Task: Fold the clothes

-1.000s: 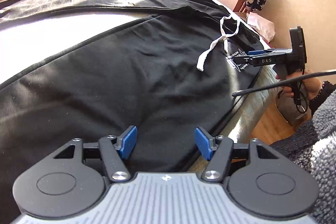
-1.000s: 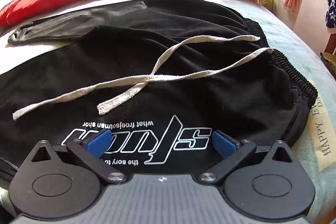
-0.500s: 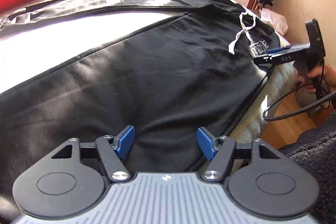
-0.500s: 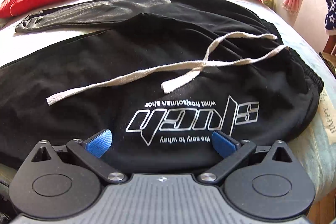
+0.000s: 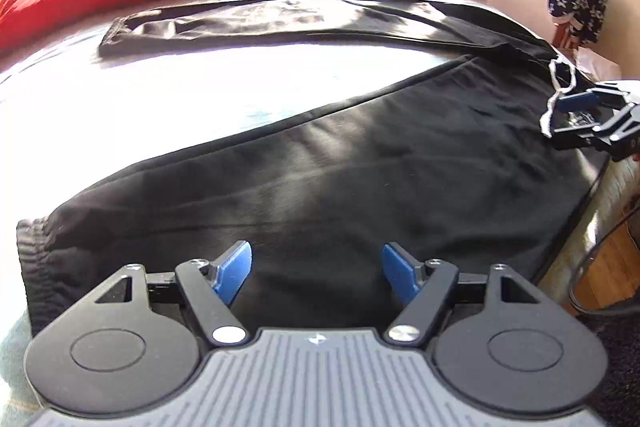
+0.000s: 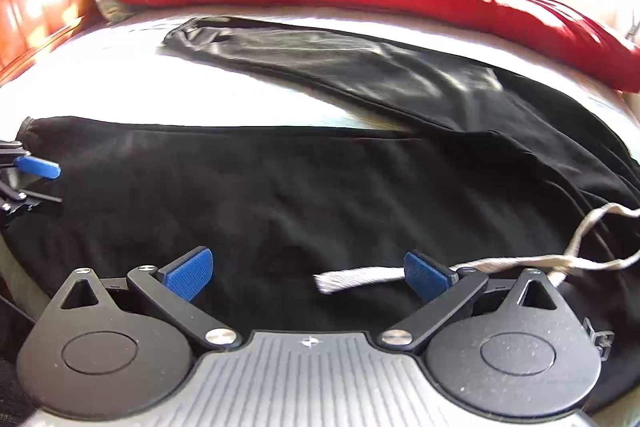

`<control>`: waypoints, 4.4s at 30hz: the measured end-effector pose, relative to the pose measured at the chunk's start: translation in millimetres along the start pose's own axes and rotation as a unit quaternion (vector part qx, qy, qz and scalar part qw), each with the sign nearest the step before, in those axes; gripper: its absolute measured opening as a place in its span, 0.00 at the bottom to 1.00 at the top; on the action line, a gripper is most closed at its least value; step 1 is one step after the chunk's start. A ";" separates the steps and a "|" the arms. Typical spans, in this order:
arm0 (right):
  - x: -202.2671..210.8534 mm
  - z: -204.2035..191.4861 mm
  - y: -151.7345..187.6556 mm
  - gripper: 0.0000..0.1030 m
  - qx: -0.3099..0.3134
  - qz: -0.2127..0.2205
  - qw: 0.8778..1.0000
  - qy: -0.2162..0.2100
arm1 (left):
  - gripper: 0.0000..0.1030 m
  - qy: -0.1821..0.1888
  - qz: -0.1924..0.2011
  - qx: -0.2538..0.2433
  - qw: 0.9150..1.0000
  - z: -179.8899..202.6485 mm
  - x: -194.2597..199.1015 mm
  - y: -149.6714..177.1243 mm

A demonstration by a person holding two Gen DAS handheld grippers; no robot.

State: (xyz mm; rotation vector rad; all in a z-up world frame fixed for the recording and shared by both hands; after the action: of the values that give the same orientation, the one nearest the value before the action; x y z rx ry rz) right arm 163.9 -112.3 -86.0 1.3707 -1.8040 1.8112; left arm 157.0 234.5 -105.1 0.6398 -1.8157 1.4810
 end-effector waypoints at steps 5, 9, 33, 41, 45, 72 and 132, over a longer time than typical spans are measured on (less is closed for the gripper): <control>-39.4 -27.3 -6.5 1.00 0.029 -0.038 0.998 -0.036 | 0.72 -0.087 -0.018 0.094 0.992 -64.9 4.3 19.8; -42.8 -43.1 -15.3 1.00 0.046 -0.029 0.997 -0.060 | 0.73 -0.050 0.014 0.123 0.991 -71.0 13.3 7.4; -58.2 -36.3 -30.1 1.00 0.023 -0.024 0.997 -0.075 | 0.78 0.048 0.017 0.133 0.990 -38.7 50.2 28.1; -62.6 -42.0 -25.8 1.00 0.057 -0.040 0.995 -0.066 | 0.78 -0.026 -0.048 0.153 0.987 -44.5 45.0 42.5; -59.8 -41.0 -29.9 1.00 0.049 -0.027 0.995 -0.081 | 0.80 -0.003 -0.015 0.140 0.990 -24.4 45.7 14.3; 7.7 346.3 -110.4 1.00 -0.200 0.075 0.977 0.017 | 0.81 -0.155 -0.013 0.220 0.963 73.6 15.5 -65.6; -8.0 414.5 -109.4 1.00 -0.307 0.036 0.949 -0.052 | 0.82 -0.087 -0.071 0.112 0.987 128.4 -71.9 -126.3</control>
State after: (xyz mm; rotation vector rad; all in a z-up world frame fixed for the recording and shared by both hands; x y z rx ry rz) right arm 427.3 -450.0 -104.4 1.1658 -2.2318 1.0572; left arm 270.2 77.4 -94.5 1.0186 -1.7027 1.5861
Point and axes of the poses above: each gripper's, at about its wrist camera, not at the fingertips, and x roughly against the way its jaws point, z to its right, y to its underside, the point moved 6 cm from there along -x, roughly the way its jaws point, and after that the axes turned 13 degrees about -y, right-handed, at the moved point
